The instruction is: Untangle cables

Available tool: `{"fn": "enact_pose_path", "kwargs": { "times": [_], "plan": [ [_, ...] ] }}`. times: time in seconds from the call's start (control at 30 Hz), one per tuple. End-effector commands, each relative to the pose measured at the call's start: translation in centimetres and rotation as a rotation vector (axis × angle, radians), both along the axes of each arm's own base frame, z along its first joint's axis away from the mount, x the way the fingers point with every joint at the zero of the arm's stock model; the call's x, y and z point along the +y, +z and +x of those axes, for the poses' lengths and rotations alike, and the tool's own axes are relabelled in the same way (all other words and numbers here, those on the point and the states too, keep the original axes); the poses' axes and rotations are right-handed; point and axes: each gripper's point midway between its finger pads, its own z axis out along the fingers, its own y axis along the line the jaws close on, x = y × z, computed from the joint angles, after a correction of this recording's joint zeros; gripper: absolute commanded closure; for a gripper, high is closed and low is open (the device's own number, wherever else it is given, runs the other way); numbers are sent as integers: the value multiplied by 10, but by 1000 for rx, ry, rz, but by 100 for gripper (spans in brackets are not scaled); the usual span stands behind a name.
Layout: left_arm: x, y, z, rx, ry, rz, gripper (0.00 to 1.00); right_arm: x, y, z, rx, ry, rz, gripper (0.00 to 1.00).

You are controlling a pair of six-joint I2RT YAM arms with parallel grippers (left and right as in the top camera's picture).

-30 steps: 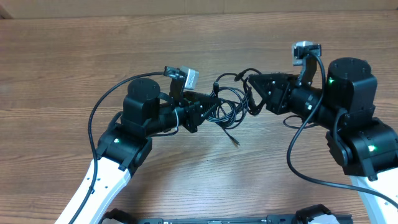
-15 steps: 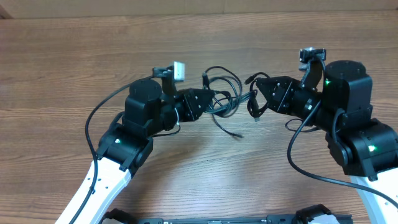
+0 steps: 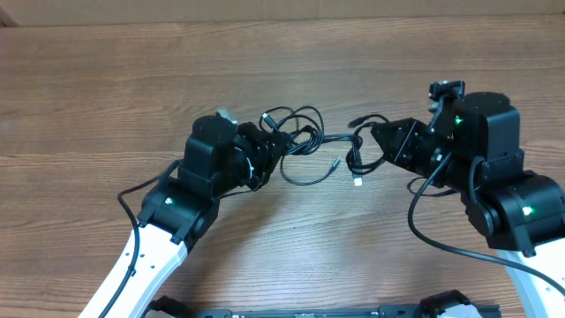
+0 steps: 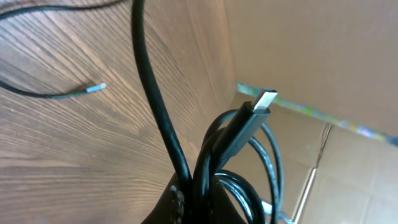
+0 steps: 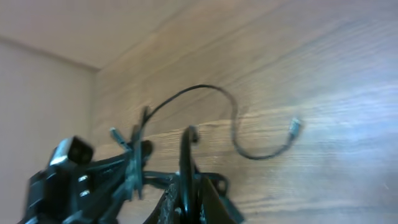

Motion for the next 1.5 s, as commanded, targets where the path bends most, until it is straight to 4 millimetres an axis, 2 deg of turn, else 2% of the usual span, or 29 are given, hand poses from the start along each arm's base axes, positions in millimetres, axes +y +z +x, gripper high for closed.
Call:
{"fn": "enact_pose_path", "kwargs": {
  "times": [0.0, 0.1, 0.23, 0.33, 0.47, 0.53, 0.6, 0.77, 0.97, 1.07, 1.17, 1.3, 1.47],
  "plan": [
    [18, 2, 12, 21, 137, -10, 96, -34, 3, 3, -1, -211, -54, 96],
    [16, 2, 11, 23, 126, -15, 96, -49, -5, 0, 30, -283, -105, 96],
    [9, 5, 7, 11, 71, -24, 96, -50, -8, -3, 43, -284, -111, 96],
    [-2, 17, 5, -68, -24, -25, 96, -50, -9, -2, 45, -283, -113, 96],
    [-31, 59, -9, -417, -323, 18, 96, -49, -16, 0, 75, -283, -124, 96],
    [-40, 69, -19, -554, -442, 44, 96, -49, -22, 1, 103, -292, -125, 96],
    [-45, 68, -30, -593, -527, 51, 96, -48, -30, 5, 137, -300, -128, 96],
    [-43, 46, -40, -479, -559, 63, 96, -43, -53, 13, 219, -287, -154, 96],
    [-45, 54, -39, -521, -561, 52, 96, -39, -80, 12, 333, -264, -182, 96],
    [-46, 62, -36, -561, -556, 45, 96, -36, -82, 9, 354, -252, -177, 83],
    [-45, 62, -34, -535, -532, 35, 96, -34, -82, 8, 356, -236, -168, 55],
    [-44, 61, -32, -524, -519, 36, 96, -31, -82, 8, 358, -225, -155, 25],
    [-42, 60, -29, -522, -498, 48, 96, -24, -79, 8, 349, -186, -137, 8]
  ]
}}
